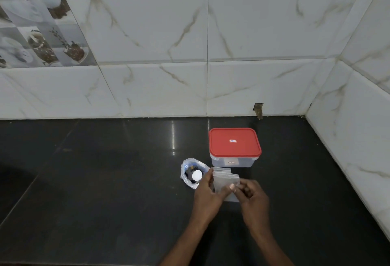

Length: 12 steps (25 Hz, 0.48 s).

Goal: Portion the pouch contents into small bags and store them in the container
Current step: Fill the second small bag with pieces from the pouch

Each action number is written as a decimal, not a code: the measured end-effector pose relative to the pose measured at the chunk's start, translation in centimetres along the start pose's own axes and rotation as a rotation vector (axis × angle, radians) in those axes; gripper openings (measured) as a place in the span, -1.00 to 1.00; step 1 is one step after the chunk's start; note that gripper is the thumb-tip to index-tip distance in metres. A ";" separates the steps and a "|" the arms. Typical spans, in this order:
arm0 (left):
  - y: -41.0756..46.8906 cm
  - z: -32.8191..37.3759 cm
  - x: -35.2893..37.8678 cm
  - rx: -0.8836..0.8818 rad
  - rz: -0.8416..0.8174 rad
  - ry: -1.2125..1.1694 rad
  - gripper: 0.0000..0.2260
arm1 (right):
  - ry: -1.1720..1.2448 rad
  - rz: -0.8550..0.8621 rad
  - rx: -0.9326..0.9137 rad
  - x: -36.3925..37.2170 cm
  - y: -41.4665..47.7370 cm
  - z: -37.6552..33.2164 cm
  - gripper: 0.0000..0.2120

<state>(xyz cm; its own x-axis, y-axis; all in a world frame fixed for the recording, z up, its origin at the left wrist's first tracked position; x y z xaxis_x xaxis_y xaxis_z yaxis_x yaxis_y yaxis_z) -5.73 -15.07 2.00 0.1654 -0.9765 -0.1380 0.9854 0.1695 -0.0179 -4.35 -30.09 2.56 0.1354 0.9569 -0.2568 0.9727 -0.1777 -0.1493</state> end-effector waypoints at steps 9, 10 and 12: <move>0.0 0.2 -2.2 0.041 0.271 0.030 -0.56 | 0.095 -0.215 -0.035 4.5 -1.7 -1.9 -0.59; -0.1 0.1 -2.9 0.053 0.310 0.027 -0.58 | 0.056 -0.249 -0.042 4.9 -1.8 -1.9 -0.58; -0.1 -0.4 -4.8 0.057 0.422 0.001 -0.54 | -0.067 -0.194 -0.058 5.2 -1.4 -1.9 -0.61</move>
<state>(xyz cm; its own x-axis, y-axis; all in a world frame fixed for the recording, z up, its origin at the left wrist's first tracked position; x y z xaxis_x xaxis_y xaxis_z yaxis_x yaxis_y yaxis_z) -6.67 -10.38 2.26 0.5549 -0.8228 -0.1228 0.8319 0.5467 0.0954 -4.63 -24.39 3.21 -0.0666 0.9543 -0.2913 0.9888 0.0240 -0.1475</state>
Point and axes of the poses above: each hand's wrist, its own y-axis towards the middle knuckle, its own x-axis out of the palm, z = x × y, the point moved 4 cm from there along y, towards the middle knuckle, and after that the axes turned 12 degrees about x, right-handed, at the moved point
